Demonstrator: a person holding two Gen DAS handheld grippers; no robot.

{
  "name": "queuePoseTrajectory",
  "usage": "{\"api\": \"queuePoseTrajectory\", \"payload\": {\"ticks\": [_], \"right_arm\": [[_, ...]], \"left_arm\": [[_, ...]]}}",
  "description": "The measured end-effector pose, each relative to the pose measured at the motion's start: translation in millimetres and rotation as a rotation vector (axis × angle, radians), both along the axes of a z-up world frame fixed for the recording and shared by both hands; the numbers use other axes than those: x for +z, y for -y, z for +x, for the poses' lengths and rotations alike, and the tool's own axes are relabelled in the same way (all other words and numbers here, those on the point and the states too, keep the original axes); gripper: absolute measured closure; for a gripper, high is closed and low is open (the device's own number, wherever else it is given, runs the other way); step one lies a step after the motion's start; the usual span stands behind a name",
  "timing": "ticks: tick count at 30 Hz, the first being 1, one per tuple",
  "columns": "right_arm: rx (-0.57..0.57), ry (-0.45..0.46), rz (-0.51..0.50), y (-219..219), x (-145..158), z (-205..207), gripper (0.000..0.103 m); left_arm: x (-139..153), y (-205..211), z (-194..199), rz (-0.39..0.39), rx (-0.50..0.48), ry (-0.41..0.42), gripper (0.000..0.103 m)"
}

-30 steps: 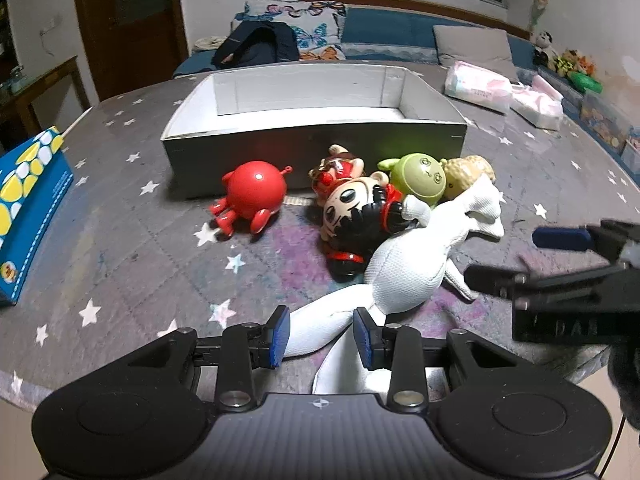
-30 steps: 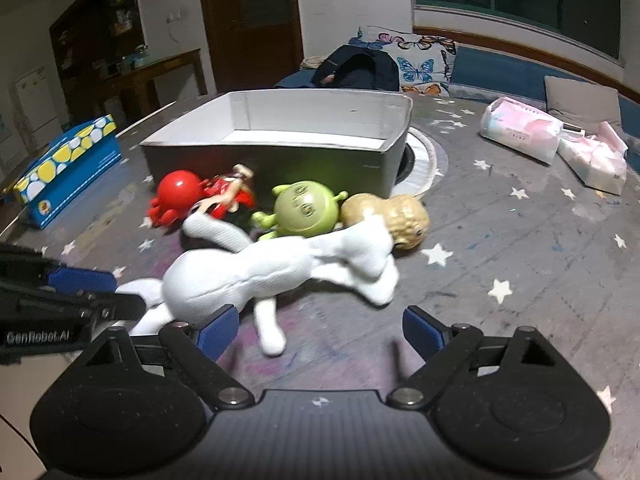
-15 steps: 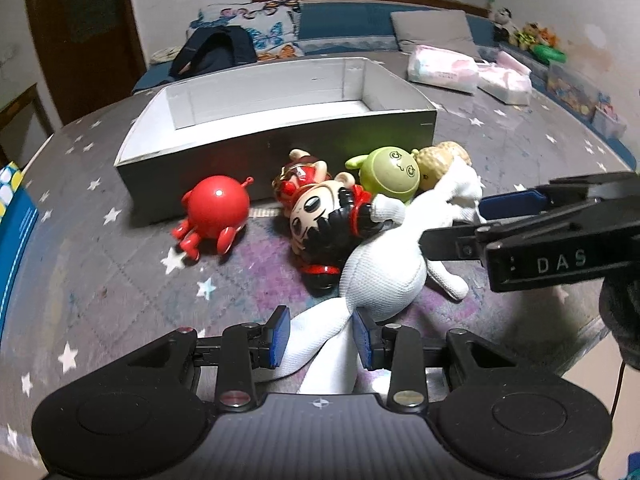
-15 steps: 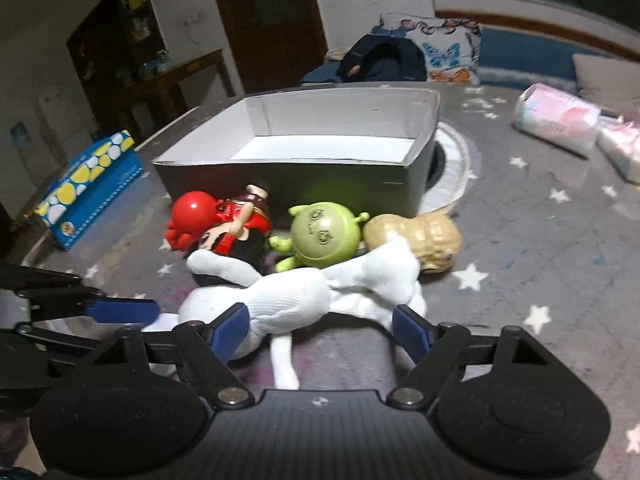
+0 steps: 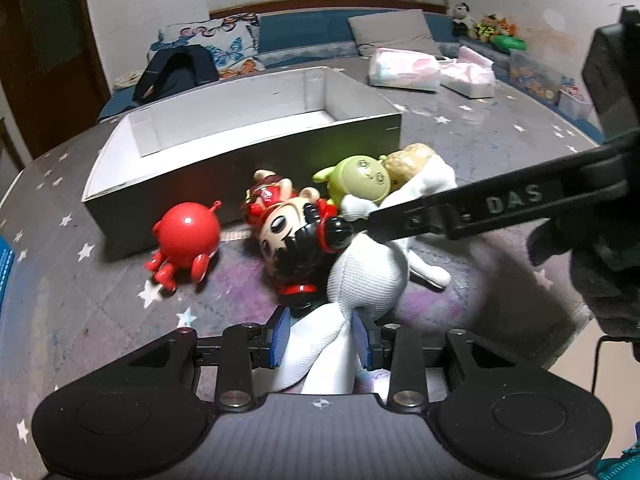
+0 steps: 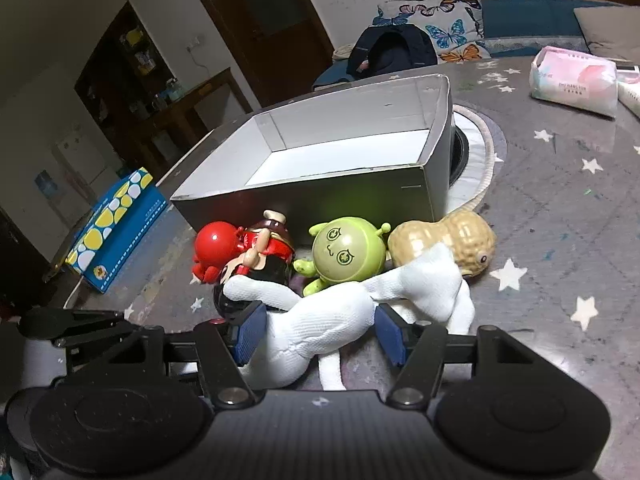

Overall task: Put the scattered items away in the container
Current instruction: 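Reach the left gripper to the white plush rabbit and grasp its body, then lift the white rabbit with the left gripper and drop it into the box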

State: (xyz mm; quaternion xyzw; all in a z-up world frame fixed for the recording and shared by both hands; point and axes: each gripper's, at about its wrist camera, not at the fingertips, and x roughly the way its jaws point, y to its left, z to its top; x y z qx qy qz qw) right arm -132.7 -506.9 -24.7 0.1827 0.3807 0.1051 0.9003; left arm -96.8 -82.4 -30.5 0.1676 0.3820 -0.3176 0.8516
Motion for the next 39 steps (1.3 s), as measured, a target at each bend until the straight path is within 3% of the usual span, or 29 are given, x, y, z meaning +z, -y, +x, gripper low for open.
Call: {"api": "queuePoseTrajectory", "payload": {"ticks": [4, 7, 10, 14, 19, 22, 30, 34, 39], "right_arm": [[0.001, -0.005, 0.022, 2, -1, 0, 0.053], [-0.008, -0.009, 0.034, 3, -1, -1, 0.053], [-0.027, -0.015, 0.055, 4, -4, -1, 0.053], [-0.046, -0.018, 0.090, 6, -7, -2, 0.053], [-0.061, -0.005, 0.105, 7, -4, -9, 0.067], [-0.068, 0.006, 0.104, 8, 1, -14, 0.070], [-0.074, 0.105, 0.068, 6, 38, -19, 0.072], [-0.078, 0.173, 0.048, 8, 66, -3, 0.073], [-0.088, 0.220, 0.027, 11, 87, 36, 0.074]], "left_arm": [[-4, 1, 3, -0.024, -0.040, -0.034, 0.067], [-11, 2, 7, -0.037, -0.043, -0.076, 0.071], [-12, 5, 1, -0.030, -0.061, -0.049, 0.079], [-12, 8, -6, -0.024, -0.080, -0.008, 0.083], [-10, 8, -13, -0.037, -0.093, 0.016, 0.086], [-4, 6, -17, -0.059, -0.107, 0.029, 0.086], [28, 5, -18, -0.125, -0.104, 0.104, 0.086], [49, 8, 3, -0.175, -0.083, 0.126, 0.086], [68, 20, 41, -0.179, -0.043, 0.164, 0.086]]}}
